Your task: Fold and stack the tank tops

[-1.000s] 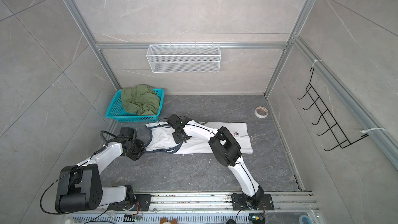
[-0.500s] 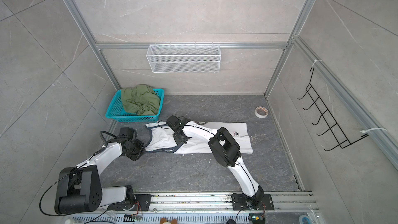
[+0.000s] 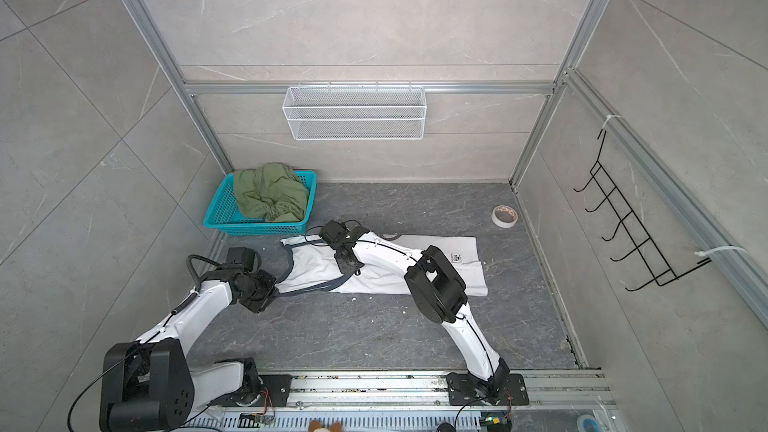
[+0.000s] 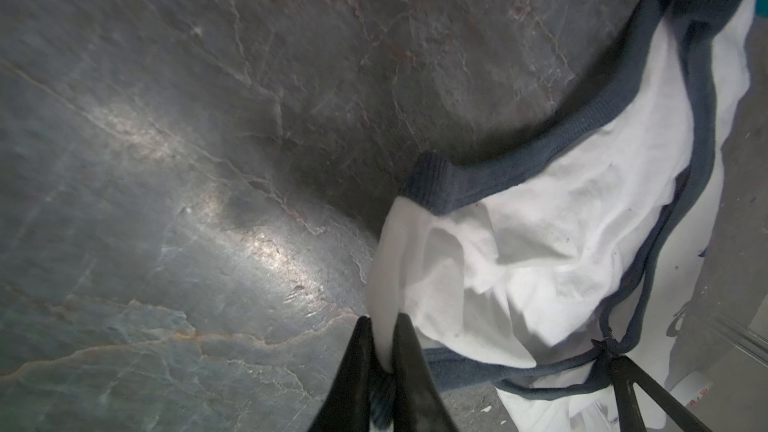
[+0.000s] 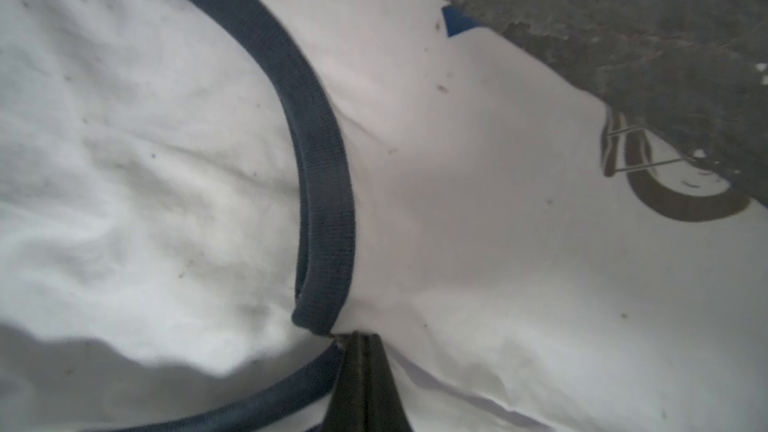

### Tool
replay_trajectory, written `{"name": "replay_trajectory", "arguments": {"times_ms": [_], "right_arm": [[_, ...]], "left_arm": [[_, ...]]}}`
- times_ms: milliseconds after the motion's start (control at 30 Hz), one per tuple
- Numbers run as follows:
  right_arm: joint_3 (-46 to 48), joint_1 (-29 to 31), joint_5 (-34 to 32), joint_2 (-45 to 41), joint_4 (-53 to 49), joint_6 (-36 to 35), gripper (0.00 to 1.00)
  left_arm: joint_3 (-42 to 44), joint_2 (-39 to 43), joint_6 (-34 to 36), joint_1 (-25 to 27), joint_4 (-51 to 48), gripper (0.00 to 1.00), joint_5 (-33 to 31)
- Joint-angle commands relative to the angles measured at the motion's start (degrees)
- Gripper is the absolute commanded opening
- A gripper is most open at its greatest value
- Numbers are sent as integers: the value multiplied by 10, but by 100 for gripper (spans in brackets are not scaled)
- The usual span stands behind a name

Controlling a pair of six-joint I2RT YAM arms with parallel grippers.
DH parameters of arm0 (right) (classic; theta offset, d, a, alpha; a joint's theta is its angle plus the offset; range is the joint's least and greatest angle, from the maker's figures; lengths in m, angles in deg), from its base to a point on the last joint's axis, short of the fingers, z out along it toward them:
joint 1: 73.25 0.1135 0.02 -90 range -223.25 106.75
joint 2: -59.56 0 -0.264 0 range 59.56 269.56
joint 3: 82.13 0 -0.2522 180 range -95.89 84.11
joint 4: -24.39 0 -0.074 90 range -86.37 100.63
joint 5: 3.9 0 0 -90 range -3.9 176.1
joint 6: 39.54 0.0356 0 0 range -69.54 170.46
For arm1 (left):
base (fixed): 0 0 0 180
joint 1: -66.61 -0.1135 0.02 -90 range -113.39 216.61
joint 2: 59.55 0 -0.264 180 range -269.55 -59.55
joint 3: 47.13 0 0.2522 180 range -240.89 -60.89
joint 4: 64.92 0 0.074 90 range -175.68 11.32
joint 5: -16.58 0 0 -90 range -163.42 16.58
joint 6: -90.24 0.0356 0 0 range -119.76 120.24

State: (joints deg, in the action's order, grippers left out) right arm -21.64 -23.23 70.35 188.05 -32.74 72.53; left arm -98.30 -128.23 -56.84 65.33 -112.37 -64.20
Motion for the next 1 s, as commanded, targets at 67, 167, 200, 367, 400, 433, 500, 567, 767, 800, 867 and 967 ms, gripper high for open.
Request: {"name": "replay_trajectory", "arguments": {"times_ms": [67, 167, 200, 367, 400, 433, 500, 567, 767, 800, 867, 967], "right_arm": [[0, 1, -32, -35, 19, 26, 0], [10, 1, -27, -46, 36, 26, 0], [13, 1, -24, -48, 40, 26, 0], [33, 2, 3, -48, 49, 17, 0], [35, 2, 8, -44, 49, 15, 0], [35, 2, 11, -37, 45, 15, 0], [36, 2, 18, -26, 42, 17, 0], [32, 1, 18, -14, 41, 18, 0], [-18, -2, -14, 19, 17, 20, 0], [-29, -5, -13, 25, 13, 21, 0], [-51, -9, -17, 39, -3, 27, 0], [-66, -12, -25, 53, -15, 29, 0]], "left_arm": [[-13, 13, -2, -2, -42, 13, 12], [-16, -4, 8, -2, -49, 13, 15], [-17, -11, 12, -4, -48, 13, 15], [-38, -52, 35, -20, -32, 18, 17], [-44, -59, 38, -23, -28, 20, 17], [-51, -67, 40, -28, -25, 21, 19], [-64, -81, 44, -33, -17, 25, 19], [-73, -95, 45, -42, -9, 27, 27], [-81, -126, 52, -56, 10, 30, 39], [-80, -126, 52, -58, 9, 31, 35], [-77, -122, 53, -65, 10, 33, 33], [-68, -115, 55, -81, 10, 35, 17]]}}
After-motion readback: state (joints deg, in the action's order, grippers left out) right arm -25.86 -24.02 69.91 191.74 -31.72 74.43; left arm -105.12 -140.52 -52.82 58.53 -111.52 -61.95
